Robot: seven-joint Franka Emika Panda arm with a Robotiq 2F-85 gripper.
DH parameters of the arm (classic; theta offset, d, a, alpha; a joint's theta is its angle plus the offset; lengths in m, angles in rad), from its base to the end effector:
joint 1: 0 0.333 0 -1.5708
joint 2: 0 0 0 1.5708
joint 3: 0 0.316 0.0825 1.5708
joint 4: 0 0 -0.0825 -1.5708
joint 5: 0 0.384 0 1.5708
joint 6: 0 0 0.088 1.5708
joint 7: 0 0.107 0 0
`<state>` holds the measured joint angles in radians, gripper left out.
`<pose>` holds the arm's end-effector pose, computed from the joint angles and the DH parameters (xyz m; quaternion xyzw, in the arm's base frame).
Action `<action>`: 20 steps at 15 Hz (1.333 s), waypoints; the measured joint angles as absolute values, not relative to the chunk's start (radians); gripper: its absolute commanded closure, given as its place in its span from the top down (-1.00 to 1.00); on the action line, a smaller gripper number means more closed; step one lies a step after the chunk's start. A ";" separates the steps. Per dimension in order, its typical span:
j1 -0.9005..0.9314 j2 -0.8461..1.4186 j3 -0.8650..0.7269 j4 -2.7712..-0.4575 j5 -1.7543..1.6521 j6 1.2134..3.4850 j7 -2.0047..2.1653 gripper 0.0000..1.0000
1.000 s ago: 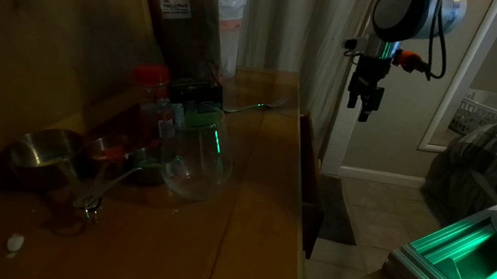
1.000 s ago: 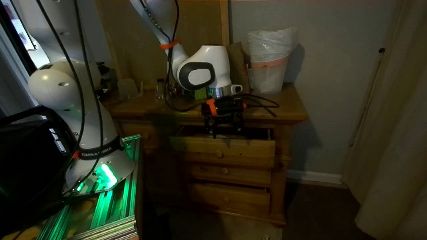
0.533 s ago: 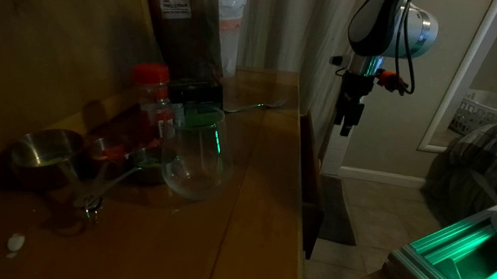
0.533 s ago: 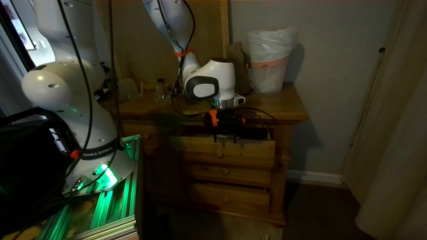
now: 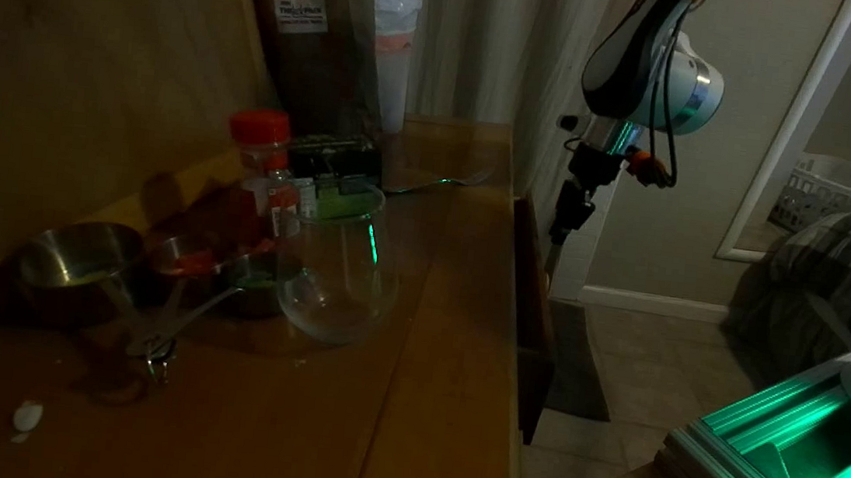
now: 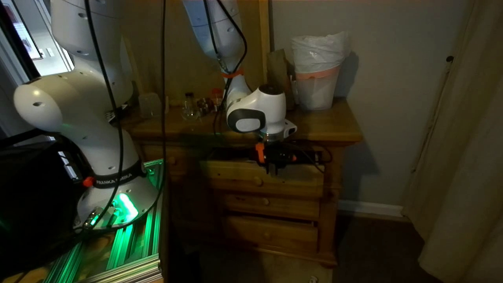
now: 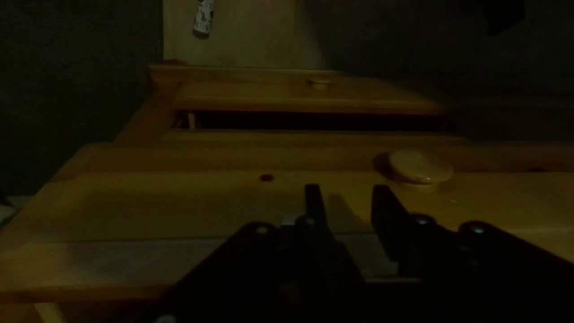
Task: Open the first top drawer, then put the plastic in the drawer and close the drawer
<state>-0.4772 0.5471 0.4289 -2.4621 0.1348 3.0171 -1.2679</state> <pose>0.4670 -0.0088 0.1061 -0.8655 -0.4865 -0.0883 0.0808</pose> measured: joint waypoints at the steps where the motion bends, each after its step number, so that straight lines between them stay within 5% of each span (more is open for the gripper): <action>1: -0.509 0.574 0.457 -2.452 0.132 3.028 -1.272 -0.99; 20: -0.821 0.925 0.731 -2.352 -0.106 3.114 -1.262 -1.00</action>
